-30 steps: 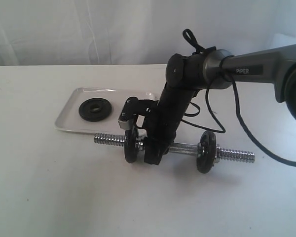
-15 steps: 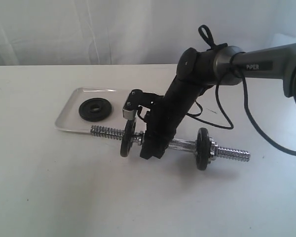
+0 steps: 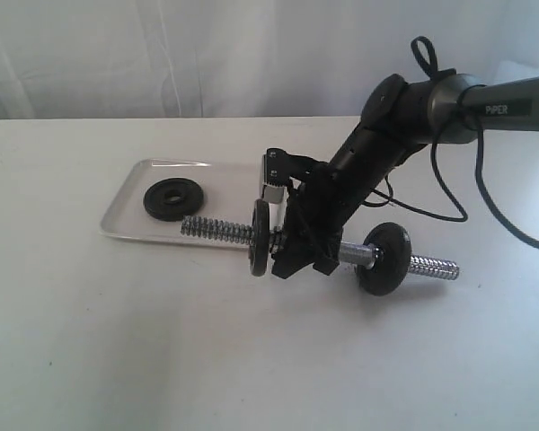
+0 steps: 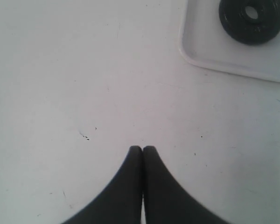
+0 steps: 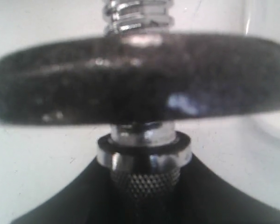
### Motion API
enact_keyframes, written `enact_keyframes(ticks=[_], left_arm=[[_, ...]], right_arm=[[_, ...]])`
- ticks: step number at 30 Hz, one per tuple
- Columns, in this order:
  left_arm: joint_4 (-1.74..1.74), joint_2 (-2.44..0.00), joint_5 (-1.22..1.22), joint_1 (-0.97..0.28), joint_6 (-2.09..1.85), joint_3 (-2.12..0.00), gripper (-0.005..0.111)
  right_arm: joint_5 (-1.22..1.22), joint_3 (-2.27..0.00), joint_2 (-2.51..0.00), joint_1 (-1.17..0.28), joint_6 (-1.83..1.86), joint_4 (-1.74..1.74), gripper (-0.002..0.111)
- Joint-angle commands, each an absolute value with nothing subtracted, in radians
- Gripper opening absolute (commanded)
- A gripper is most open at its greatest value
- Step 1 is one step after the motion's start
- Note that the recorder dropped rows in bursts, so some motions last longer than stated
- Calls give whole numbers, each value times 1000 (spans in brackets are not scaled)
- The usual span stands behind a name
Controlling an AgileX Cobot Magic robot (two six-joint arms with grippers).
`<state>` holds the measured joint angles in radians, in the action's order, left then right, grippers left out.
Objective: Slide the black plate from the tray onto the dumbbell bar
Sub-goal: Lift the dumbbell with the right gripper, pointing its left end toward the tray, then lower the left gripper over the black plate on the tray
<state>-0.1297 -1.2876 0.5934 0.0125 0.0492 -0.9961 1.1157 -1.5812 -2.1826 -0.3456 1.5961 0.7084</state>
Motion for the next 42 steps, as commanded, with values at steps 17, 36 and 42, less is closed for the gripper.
enact_keyframes(ticks=[17, 36, 42], left_arm=[[-547, -1385, 480, 10, -303, -1002, 1], [-633, -1773, 765, -2, -383, -1440, 89], [-411, -1878, 841, -92, -220, -1615, 89]], right_arm=[[1199, -1594, -2131, -323, 1647, 884, 0], [1197, -1594, -2131, -319, 1645, 838, 0], [1199, -1592, -2131, -319, 1641, 837, 0]])
